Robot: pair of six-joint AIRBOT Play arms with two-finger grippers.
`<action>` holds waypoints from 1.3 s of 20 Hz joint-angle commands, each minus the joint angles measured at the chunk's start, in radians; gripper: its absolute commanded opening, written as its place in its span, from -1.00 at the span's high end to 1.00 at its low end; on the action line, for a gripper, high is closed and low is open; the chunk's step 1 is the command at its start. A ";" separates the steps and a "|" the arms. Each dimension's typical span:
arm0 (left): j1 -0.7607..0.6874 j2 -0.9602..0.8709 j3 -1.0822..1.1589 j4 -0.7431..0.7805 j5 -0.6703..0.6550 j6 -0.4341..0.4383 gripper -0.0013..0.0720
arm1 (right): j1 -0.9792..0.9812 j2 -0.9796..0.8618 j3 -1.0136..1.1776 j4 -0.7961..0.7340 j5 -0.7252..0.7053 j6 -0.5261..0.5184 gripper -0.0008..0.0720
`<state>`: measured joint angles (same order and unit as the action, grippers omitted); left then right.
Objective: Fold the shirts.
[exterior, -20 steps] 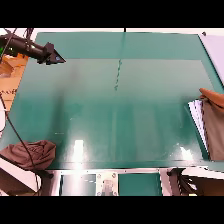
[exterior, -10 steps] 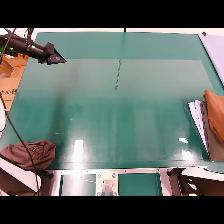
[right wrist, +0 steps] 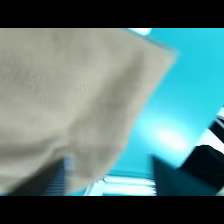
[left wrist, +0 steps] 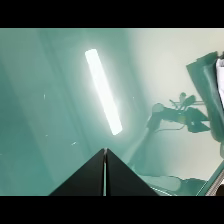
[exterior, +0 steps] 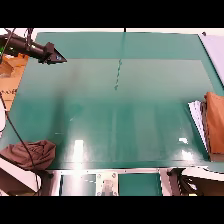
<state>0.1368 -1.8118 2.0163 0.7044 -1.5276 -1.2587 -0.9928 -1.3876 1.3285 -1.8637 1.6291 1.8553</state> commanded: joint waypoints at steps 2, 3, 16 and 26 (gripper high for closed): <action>0.000 0.064 0.005 -0.021 0.024 -0.024 0.89 | 0.103 0.000 0.228 0.085 0.126 0.014 0.79; 0.000 0.100 0.005 -0.005 0.032 -0.024 0.89 | 0.159 0.000 0.271 0.117 0.125 0.011 0.83; -0.178 0.750 -0.856 0.394 0.111 -0.130 0.89 | 1.089 0.376 -0.291 0.339 -0.250 0.020 0.93; -0.191 0.903 -1.117 0.468 0.167 -0.148 0.89 | 1.214 0.462 -0.478 0.503 -0.428 0.026 0.93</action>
